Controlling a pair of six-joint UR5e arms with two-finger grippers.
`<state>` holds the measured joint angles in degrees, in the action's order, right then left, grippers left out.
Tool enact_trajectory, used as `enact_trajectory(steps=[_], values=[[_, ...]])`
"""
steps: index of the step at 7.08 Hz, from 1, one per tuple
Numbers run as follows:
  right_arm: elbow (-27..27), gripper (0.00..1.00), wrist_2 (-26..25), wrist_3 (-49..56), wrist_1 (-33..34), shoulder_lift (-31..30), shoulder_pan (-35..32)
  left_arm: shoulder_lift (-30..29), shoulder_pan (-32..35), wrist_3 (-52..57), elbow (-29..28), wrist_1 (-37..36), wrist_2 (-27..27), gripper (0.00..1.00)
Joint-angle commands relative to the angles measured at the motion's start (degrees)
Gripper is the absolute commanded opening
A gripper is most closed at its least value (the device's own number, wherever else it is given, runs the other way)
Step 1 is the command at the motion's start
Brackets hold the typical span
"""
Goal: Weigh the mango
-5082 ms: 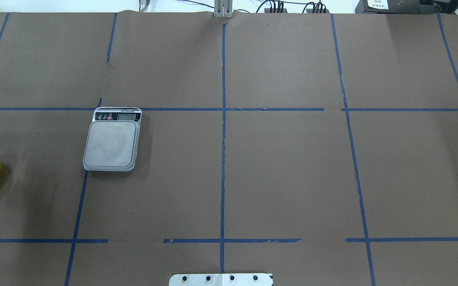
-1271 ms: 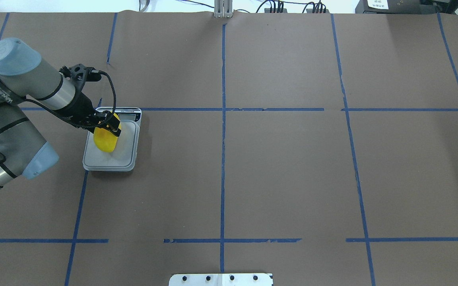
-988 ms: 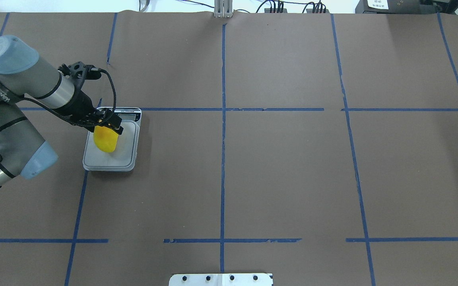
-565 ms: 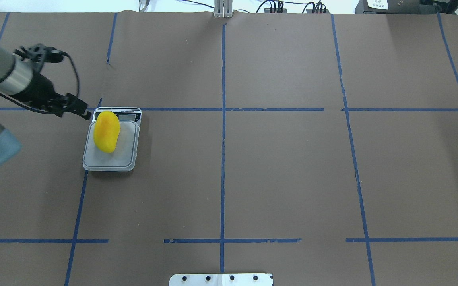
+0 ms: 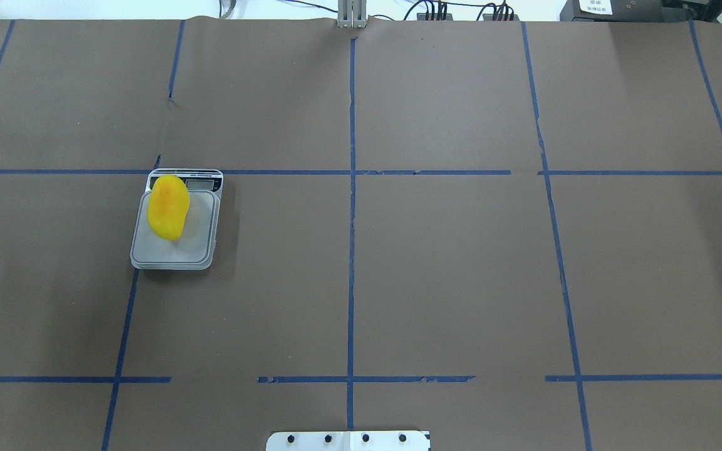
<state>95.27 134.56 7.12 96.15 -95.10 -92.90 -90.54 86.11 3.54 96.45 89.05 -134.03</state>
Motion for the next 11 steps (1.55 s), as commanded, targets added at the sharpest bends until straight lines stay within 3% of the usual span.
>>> enact_trajectory(steps=[1,5,8,11], values=[[0.0,1.0,0.0,0.0,0.0,0.0,0.0,0.0,8.3,5.3,-0.6,-6.8,0.4,1.0],[0.0,1.0,0.0,0.0,0.0,0.1,0.0,0.3,8.4,5.5,-1.9,-6.1,0.0,1.0],[0.0,1.0,0.0,0.0,0.0,0.0,0.0,0.0,8.3,5.2,-7.1,4.8,-0.3,1.0],[0.0,1.0,0.0,0.0,0.0,0.0,0.0,0.3,8.4,5.2,-6.1,6.1,-0.5,1.0]])
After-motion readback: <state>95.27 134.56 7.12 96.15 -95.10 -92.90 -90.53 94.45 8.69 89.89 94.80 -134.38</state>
